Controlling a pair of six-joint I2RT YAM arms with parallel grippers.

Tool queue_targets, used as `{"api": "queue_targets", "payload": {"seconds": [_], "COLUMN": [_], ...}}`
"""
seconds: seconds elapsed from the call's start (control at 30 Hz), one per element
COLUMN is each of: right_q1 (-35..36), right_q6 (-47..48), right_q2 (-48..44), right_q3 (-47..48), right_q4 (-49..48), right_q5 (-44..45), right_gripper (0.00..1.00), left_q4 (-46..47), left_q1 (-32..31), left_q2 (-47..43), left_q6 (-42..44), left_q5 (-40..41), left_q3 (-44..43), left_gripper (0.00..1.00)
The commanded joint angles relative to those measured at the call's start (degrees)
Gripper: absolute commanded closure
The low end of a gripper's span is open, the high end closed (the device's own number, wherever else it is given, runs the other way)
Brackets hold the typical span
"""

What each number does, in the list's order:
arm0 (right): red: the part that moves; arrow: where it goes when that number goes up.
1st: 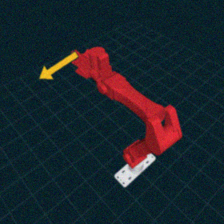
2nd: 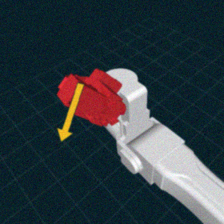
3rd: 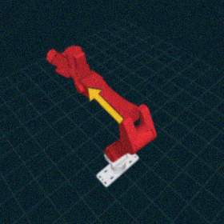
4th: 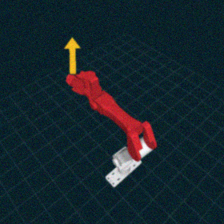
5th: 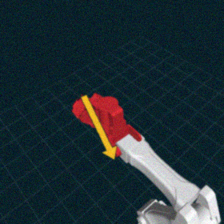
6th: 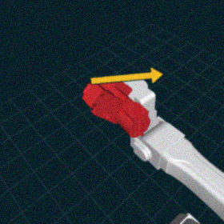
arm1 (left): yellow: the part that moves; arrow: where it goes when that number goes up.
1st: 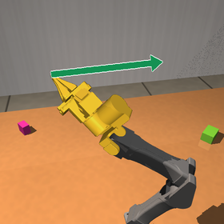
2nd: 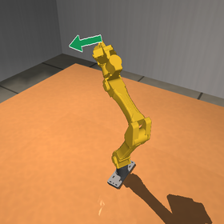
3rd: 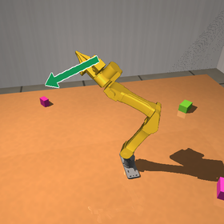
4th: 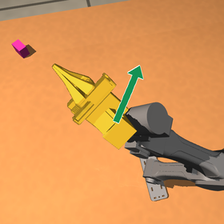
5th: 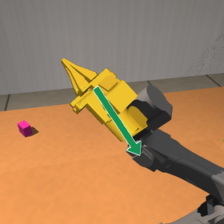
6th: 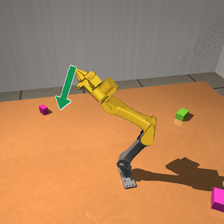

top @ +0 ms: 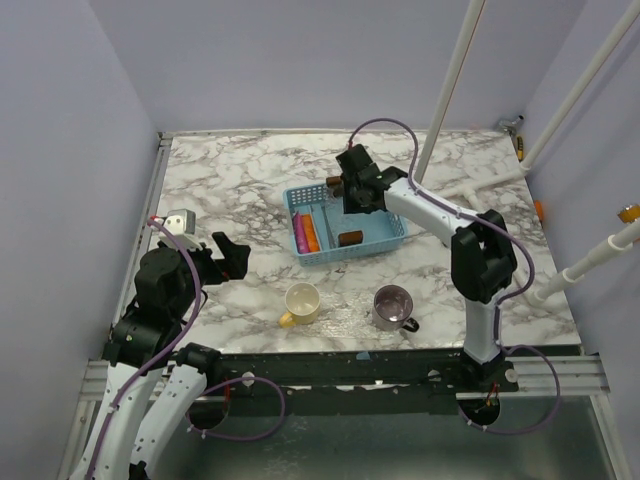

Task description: Prepare toiletry sets of a toothbrush and toothpaste on the tray

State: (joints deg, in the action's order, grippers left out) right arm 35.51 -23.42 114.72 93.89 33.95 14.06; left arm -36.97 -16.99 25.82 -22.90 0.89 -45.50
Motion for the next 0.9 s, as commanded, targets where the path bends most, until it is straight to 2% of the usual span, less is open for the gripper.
{"api": "queue_targets", "payload": {"seconds": [0.0,0.43,0.87], "right_q1": [-0.2,0.8,14.0], "right_q6": [0.4,-3.6,-15.0], "right_q2": [-6.2,-16.1,-28.2], "right_q3": [3.0,0.7,-9.3], "right_q4": [0.1,4.1,10.1], "right_q5": [2.1,2.8,16.0], "right_gripper": [0.99,0.99,0.99], "left_q4": [-0.1,0.0,-0.1], "left_q1": [-0.1,-0.1,-0.1], "left_q2": [0.2,0.0,-1.1], "left_q6": [0.7,0.7,0.6], "left_q5": [-0.9,-0.9,-0.8], "left_q3": [0.5,0.5,0.5], "left_gripper": [0.01,0.01,0.01]}}
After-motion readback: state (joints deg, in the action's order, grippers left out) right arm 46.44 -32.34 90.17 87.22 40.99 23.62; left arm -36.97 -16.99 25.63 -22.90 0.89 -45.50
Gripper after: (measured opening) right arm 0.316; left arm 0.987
